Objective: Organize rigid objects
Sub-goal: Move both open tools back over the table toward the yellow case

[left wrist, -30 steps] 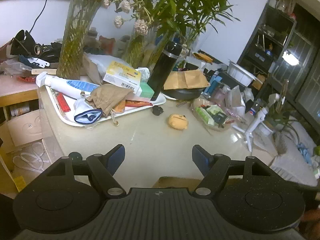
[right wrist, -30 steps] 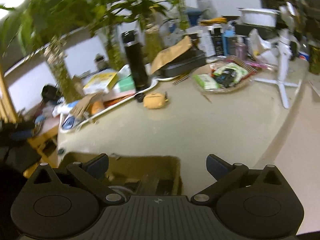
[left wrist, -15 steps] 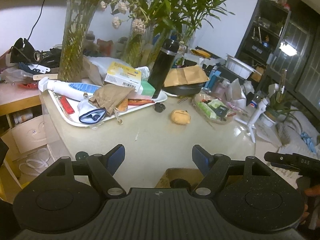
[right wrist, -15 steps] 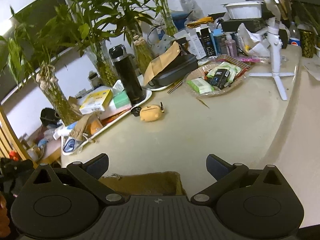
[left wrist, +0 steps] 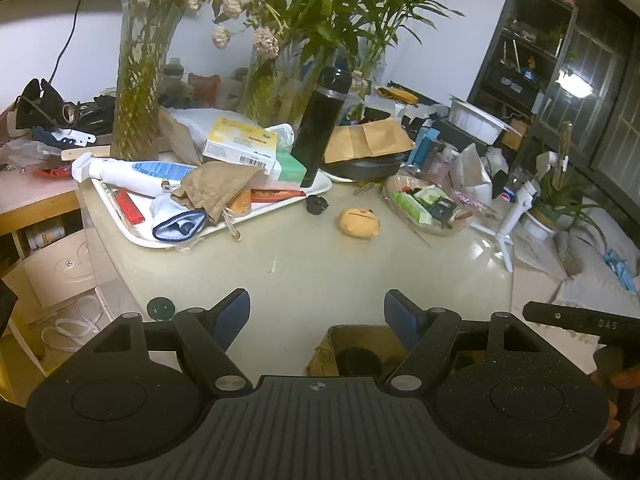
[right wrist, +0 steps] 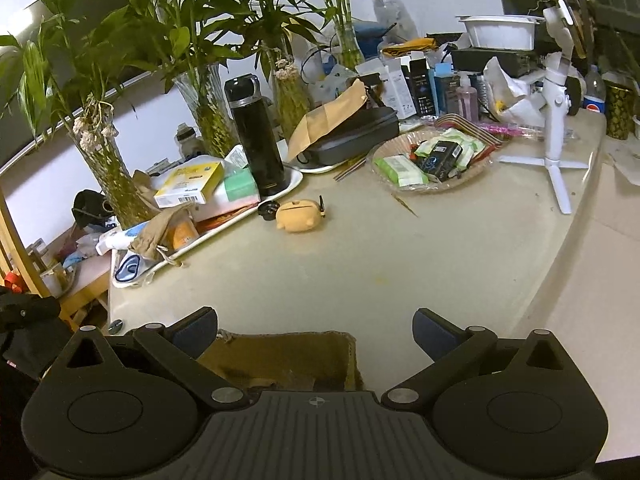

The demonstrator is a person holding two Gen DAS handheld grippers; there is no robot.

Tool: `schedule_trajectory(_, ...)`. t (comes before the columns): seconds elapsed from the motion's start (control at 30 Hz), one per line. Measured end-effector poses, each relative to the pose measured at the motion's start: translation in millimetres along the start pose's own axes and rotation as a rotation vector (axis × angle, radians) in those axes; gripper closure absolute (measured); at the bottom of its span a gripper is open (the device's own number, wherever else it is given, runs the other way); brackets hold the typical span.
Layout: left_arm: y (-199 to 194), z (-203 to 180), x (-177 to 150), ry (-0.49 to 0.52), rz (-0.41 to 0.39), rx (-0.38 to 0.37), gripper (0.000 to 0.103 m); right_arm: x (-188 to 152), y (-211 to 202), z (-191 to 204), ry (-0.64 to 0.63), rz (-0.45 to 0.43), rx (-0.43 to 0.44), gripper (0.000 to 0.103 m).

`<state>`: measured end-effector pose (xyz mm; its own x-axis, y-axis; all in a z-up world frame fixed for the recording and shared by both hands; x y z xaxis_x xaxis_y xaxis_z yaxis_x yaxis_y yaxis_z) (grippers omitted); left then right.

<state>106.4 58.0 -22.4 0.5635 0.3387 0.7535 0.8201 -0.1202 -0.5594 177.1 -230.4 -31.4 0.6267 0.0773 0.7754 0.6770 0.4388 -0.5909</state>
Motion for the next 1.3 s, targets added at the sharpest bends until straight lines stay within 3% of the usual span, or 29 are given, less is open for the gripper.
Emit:
schedule_trajectory(0.23, 5, -9, 4, 0.013, 0.007, -0.010, 0.029, 11, -9, -3, -0.017, -0.043, -0.001, 0.000)
schedule_trajectory(0.43, 11, -21, -2, 0.042, 0.029, -0.023, 0.029, 14, -29, -30, -0.024, -0.106, -0.028, 0.000)
schedule_trajectory(0.63, 14, -35, -6, 0.064, 0.034, -0.042, 0.029, 4, -38, -54, 0.044, -0.104, -0.043, 0.000)
schedule_trajectory(1.07, 14, -28, -10, 0.082, 0.035, 0.002, 0.029, 13, -28, -43, 0.062, -0.111, -0.002, 0.000)
schedule_trajectory(1.3, 19, -27, -10, 0.100, 0.047, 0.007, 0.029, 16, -14, -28, -0.001, -0.084, 0.003, 0.000)
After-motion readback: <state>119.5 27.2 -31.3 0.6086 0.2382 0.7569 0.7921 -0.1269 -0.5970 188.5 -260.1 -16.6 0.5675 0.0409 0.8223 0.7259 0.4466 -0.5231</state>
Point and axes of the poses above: each gripper's, at about its wrist camera, not at the fingertips, and y roughly the way its jaws point, z to its left, x to its top, the point moved 9 cm from there along y, roughly the way its jaws point, and after that the axes turned 5 degrees about -y, right-handed, at the moved point
